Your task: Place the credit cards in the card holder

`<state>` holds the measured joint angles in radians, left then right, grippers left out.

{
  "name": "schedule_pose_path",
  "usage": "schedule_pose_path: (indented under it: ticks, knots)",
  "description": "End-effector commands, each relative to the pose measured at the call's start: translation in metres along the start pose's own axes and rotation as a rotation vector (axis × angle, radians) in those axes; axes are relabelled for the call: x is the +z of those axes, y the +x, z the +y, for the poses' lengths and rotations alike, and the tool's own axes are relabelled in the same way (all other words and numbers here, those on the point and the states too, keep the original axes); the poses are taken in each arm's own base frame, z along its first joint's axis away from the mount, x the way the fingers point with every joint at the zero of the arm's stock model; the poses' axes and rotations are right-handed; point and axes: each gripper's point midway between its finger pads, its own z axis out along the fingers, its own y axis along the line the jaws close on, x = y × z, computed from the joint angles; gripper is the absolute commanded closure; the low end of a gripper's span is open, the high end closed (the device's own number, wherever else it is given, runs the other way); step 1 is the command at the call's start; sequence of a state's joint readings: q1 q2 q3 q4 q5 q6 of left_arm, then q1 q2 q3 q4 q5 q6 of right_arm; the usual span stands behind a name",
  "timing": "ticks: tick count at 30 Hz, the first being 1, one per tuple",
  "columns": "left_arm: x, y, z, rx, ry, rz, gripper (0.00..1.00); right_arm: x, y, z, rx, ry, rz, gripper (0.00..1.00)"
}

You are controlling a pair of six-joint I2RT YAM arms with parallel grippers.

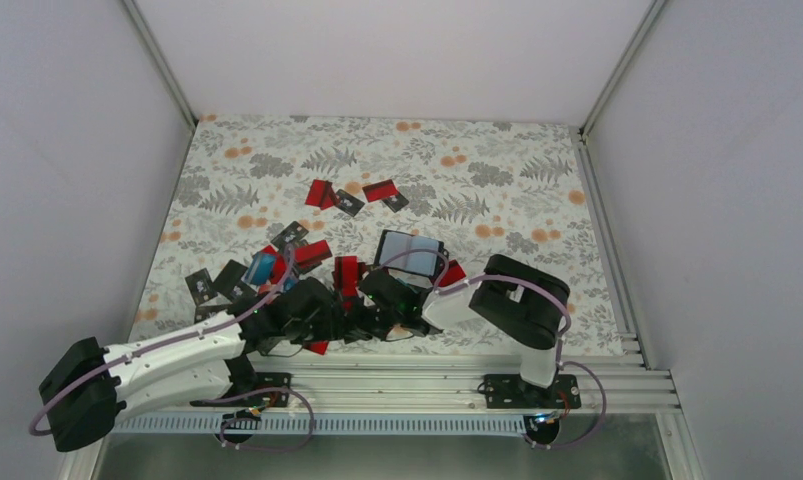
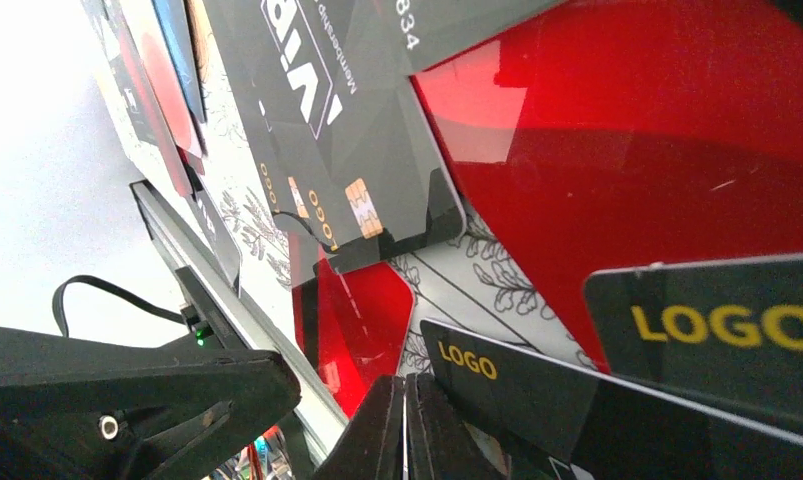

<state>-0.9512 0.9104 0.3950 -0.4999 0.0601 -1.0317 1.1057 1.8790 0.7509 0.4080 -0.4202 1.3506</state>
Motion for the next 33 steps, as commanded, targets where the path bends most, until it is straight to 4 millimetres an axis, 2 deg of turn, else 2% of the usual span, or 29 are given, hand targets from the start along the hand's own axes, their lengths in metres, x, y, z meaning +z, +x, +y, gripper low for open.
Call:
schedule_pose_path:
  ticks: [1, 7, 10, 13, 17, 21, 23, 28, 33]
  knots:
    - [-0.009, 0.032, -0.037, 0.045, 0.199, 0.174, 0.39, -0.016, -0.041, 0.032, -0.082, -0.078, -0.167, 0.92]
    - [-0.035, 0.008, -0.015, 0.032, -0.004, 0.064, 0.4, -0.037, -0.034, 0.036, -0.166, -0.033, -0.175, 0.81]
    - [-0.053, -0.002, -0.009, 0.057, -0.099, 0.018, 0.4, -0.06, -0.03, 0.043, -0.21, -0.028, -0.201, 0.78]
    - [-0.065, 0.0, -0.006, 0.115, -0.176, 0.018, 0.39, -0.077, -0.026, 0.044, -0.246, 0.004, -0.221, 0.74]
    - [-0.069, 0.009, -0.002, 0.193, -0.263, 0.06, 0.29, -0.103, -0.023, 0.027, -0.266, 0.095, -0.263, 0.66]
    - [-0.063, 0.018, 0.003, 0.304, -0.337, 0.122, 0.11, -0.131, -0.018, 0.003, -0.272, 0.178, -0.307, 0.59]
    - [-0.052, 0.022, 0.008, 0.348, -0.38, 0.164, 0.07, -0.148, -0.018, -0.003, -0.274, 0.2, -0.343, 0.57]
    - [-0.023, 0.026, 0.013, 0.401, -0.425, 0.212, 0.03, -0.183, -0.013, -0.007, -0.285, 0.206, -0.405, 0.53]
    - [-0.007, 0.02, 0.028, 0.335, -0.431, 0.216, 0.05, -0.201, -0.007, -0.01, -0.288, 0.186, -0.434, 0.52]
